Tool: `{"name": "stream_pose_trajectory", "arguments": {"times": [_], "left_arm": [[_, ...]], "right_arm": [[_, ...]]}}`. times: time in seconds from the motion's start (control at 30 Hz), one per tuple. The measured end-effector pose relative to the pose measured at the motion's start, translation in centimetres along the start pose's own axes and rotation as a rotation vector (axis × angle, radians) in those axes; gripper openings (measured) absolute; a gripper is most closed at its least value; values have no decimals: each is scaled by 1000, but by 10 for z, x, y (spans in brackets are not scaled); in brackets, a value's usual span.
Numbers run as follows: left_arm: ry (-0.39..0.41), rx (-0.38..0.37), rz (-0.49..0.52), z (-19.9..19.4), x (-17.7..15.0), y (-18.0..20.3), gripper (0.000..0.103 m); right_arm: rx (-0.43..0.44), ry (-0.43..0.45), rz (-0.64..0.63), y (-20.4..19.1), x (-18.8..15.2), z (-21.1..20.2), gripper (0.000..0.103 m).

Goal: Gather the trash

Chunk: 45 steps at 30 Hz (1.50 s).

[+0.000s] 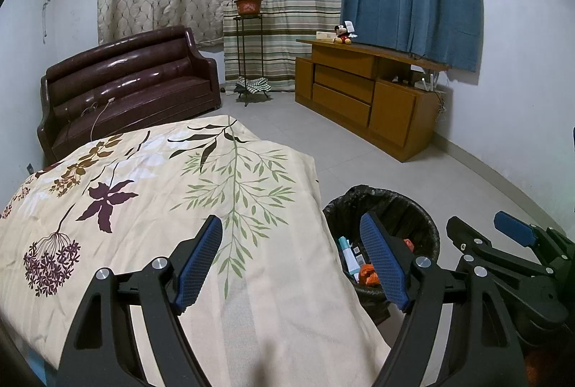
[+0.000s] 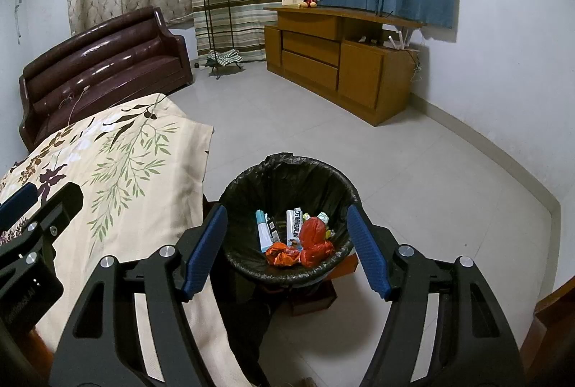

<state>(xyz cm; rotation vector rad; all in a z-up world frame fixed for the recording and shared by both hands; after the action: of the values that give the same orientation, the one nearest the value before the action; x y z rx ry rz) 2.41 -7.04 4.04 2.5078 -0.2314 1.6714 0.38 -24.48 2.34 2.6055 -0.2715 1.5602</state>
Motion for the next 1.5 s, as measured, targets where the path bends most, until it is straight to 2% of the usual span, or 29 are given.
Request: {"name": "stream_pose_trajectory", "arguments": {"times": [1.1, 1.5], "left_arm": [[12, -2, -3, -3, 1, 0, 77], [39, 5, 7, -8, 2, 5, 84]], "right_arm": [[-1, 1, -2, -2, -1, -1, 67], [-1, 2, -2, -2, -2, 0, 67]]}}
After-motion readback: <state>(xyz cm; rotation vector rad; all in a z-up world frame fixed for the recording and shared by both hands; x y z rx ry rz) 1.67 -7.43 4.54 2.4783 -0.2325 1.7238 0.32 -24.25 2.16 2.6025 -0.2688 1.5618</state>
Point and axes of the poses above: each gripper's, at about its wrist camera, not at the fingertips, and z roughly the way its jaws point, y to its right, x to its top, the point moved 1 cm from there along z, roughly the way its jaws point, and after that the axes turned 12 degrees about y, right-handed, at the moved point
